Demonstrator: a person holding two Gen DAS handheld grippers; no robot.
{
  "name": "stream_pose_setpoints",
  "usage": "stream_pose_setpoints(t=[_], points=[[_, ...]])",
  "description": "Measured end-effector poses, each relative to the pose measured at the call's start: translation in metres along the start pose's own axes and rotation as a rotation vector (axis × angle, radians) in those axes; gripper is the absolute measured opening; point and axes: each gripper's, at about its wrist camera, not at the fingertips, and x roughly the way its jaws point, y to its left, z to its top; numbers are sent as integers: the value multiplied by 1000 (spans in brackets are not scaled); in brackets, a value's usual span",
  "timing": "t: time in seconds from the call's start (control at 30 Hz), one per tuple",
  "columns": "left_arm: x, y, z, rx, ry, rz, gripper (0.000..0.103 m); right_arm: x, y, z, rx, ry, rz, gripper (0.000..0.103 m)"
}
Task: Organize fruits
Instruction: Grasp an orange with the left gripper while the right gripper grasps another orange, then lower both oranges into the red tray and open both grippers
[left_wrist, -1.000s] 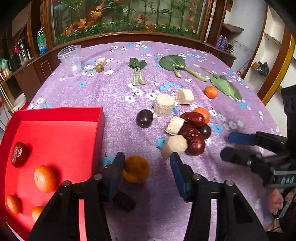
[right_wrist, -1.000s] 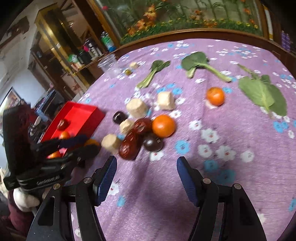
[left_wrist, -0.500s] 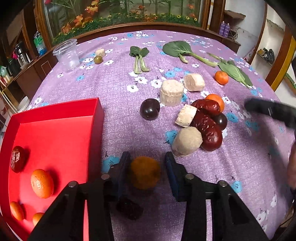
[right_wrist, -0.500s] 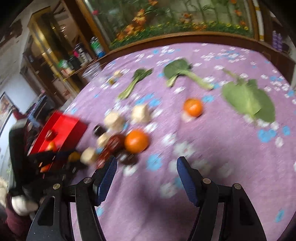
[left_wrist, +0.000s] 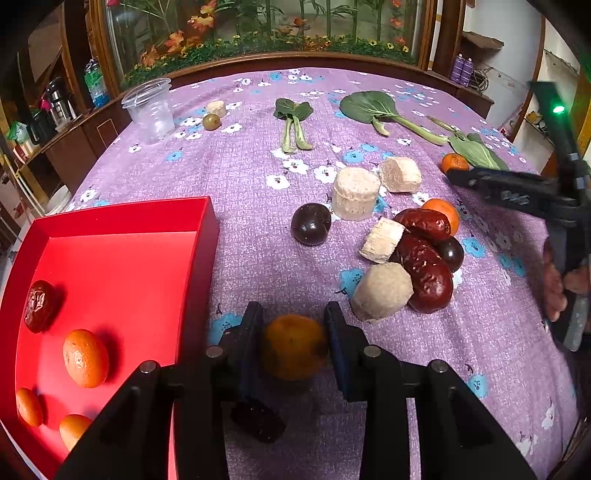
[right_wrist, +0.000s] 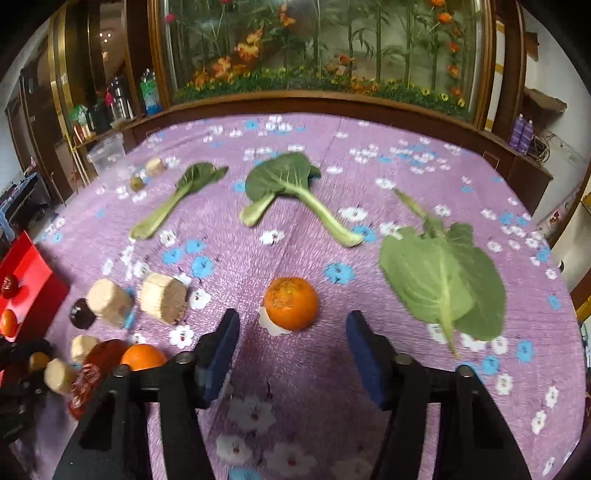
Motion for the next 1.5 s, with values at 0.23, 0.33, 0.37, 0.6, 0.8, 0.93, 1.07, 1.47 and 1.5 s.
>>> stream_pose_setpoints(t=[0.23,0.33,0.37,0.6,0.8,0.93,1.07,1.47,1.5], points=[[-4,4,-3,-34,-9,-4,30,8,0,3,20,2,1,33],[-12,6,-8,-58,-13,-30,30,1,-6,1,80,13,39,32],[-16,7,-9,-67,-16,-38,30,-3,-8,0,98,11,45,32],[-57,14,-24,-133,-73,-101,30,-52,-5,-5,119,-32,51,33],[-93,20,-42,-196,-123,-153,31,-106,6,-14,111,-98,80,33],[-124,32,-55,-254,-170,-189,31,-146,16,-20,102,-150,106,33],[-167,41,-67,-278,-258,-181,31,-185,29,-21,80,-212,131,33],[-297,120,-76,-382,-541,23,31,-307,98,30,-10,-415,327,33],[-300,127,-75,-392,-549,46,31,-316,107,42,-20,-430,347,33]])
